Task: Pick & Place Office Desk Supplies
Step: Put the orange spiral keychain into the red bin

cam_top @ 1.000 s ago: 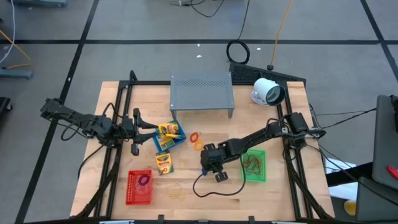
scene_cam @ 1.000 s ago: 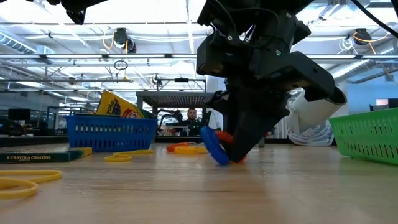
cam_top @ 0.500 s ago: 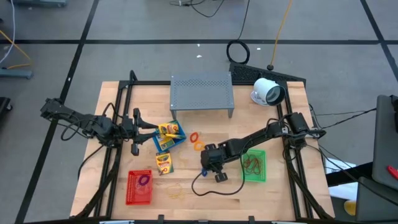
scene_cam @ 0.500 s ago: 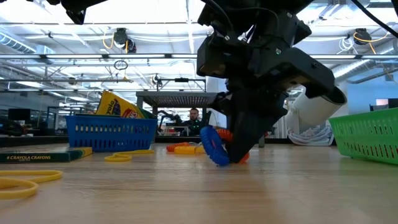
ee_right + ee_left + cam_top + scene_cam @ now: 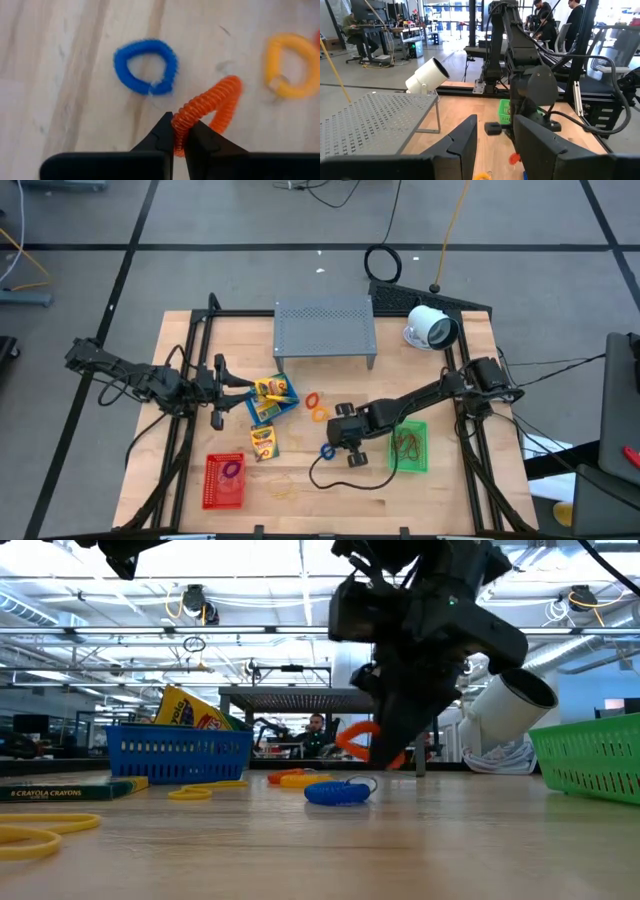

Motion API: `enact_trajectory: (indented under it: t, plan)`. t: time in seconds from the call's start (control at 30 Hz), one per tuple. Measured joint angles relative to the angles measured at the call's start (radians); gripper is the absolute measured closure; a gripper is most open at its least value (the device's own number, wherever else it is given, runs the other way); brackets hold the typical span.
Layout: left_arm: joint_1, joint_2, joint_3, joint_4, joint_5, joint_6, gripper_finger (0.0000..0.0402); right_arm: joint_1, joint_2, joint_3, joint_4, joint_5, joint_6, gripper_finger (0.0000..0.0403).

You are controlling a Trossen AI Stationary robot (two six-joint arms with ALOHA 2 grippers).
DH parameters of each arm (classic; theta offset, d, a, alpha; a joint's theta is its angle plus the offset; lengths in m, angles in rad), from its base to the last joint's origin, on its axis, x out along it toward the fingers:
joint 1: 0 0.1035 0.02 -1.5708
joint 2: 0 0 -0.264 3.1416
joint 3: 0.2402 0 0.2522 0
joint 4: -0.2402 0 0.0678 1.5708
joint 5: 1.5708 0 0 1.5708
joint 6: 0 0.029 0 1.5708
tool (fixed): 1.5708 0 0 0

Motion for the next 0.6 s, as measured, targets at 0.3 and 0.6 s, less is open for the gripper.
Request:
enact_trajectory:
  t: [0.3, 0.6]
  plan:
    - [0.0, 0.0, 0.0, 0.0, 0.0, 0.0, 0.0266, 0.0, -0.062, 0.001, 0.014, 0.106, 0.032, 0.0393]
    - [0.0, 0.001, 0.0, -0.017, 0.0, 0.003, 0.0266, 0.0, -0.066, 0.001, 0.205, 0.133, 0.023, 0.0393]
